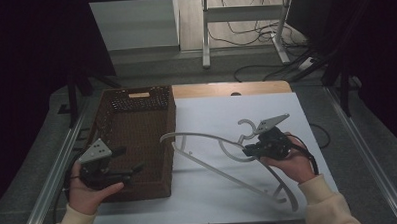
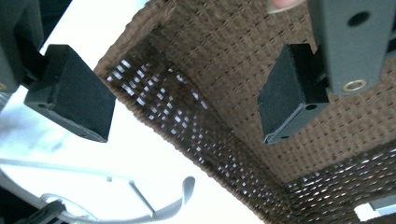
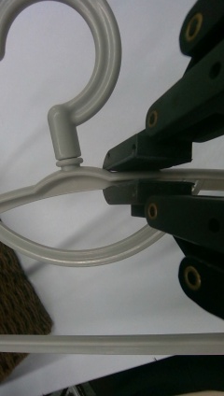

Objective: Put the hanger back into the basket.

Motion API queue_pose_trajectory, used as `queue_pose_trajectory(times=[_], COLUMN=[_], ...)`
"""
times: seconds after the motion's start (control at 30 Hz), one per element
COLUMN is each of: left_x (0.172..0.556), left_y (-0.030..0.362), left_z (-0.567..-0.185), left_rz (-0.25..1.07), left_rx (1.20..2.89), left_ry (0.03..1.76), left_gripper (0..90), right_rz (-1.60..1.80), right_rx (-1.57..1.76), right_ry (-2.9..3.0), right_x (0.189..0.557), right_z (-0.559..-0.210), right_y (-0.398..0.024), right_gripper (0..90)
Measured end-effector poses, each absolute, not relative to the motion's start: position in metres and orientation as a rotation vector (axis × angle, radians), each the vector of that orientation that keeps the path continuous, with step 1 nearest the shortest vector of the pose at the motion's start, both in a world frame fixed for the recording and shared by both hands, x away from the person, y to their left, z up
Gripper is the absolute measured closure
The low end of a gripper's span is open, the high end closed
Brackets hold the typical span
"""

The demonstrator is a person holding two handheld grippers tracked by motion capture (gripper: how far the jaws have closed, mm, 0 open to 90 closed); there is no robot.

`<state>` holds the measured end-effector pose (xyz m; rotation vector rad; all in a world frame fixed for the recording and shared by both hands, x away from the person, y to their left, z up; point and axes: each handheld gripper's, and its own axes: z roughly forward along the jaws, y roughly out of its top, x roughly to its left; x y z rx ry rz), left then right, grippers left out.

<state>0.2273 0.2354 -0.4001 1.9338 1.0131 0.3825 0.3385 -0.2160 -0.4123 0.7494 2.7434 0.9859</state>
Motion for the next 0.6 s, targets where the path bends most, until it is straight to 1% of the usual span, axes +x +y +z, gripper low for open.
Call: queue_pose_trajectory(times=[0.23,0.4,0.6], left_x=[0.241,0.252,0.265], left_y=[0.225,0.216,0.205], left_z=[-0.389,-0.385,-0.379], left_rz=[0.353,0.297,0.268], left_rx=[1.959,1.972,2.023], left_ry=[1.002,0.969,0.940], left_gripper=[19.5,20.0,20.0], right_rz=[0.990,0.998,0.999], right_rx=[0.695,0.670,0.619], right_ry=[2.771,2.787,2.811], right_x=[0.333,0.332,0.329], right_z=[-0.413,-0.415,-0.416], right_y=[-0.212,-0.208,-0.202], right_gripper=[82.4,82.4,82.4])
